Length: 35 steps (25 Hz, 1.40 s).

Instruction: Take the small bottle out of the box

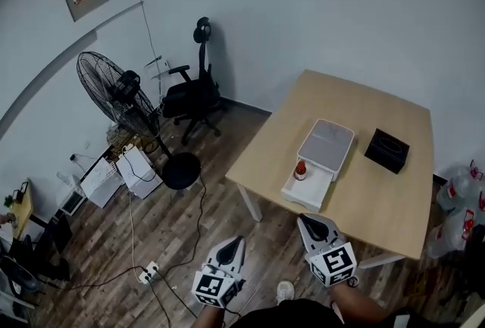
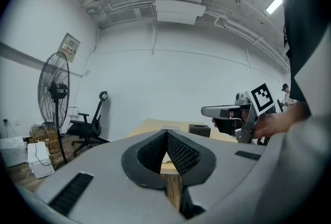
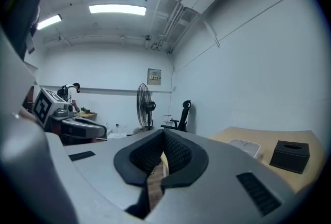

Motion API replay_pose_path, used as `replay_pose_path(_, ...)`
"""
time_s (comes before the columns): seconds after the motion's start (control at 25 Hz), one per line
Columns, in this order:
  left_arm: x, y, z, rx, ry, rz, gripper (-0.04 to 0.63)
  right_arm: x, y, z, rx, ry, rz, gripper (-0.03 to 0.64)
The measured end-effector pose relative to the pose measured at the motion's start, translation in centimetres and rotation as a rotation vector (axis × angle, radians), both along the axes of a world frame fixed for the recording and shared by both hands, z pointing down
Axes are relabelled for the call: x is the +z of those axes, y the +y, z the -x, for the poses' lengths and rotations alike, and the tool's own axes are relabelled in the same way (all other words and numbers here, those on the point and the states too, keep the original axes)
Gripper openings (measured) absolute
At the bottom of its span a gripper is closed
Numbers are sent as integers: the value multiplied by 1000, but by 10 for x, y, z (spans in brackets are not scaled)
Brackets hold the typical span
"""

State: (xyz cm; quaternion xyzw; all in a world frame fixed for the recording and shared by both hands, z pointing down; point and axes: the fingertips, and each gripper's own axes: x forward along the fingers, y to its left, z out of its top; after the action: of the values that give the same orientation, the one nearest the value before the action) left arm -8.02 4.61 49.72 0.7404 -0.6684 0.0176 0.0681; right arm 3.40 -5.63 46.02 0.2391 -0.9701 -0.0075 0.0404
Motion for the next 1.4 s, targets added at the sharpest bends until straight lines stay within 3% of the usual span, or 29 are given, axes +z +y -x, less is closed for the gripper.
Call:
replay_pose_path(0.36, 2, -68, 14, 4, 4, -9, 12, 5, -66, 15, -6, 14, 1, 14)
replay_pose_path(0.68, 18, -121, 22, 96, 26, 18, 12, 19, -110, 49, 16, 87, -37, 14)
replay_pose_path(0.96, 12, -176, 83, 161, 4, 11, 12, 26, -148, 91, 91, 116, -19, 14)
replay_pose_path(1.2, 12, -219, 148, 168, 58, 14, 12, 28, -177, 119, 172, 138, -12, 14)
replay_pose_path(1.4, 9, -253, 168, 251, 56, 5, 12, 28, -194, 138, 238, 159, -5, 14)
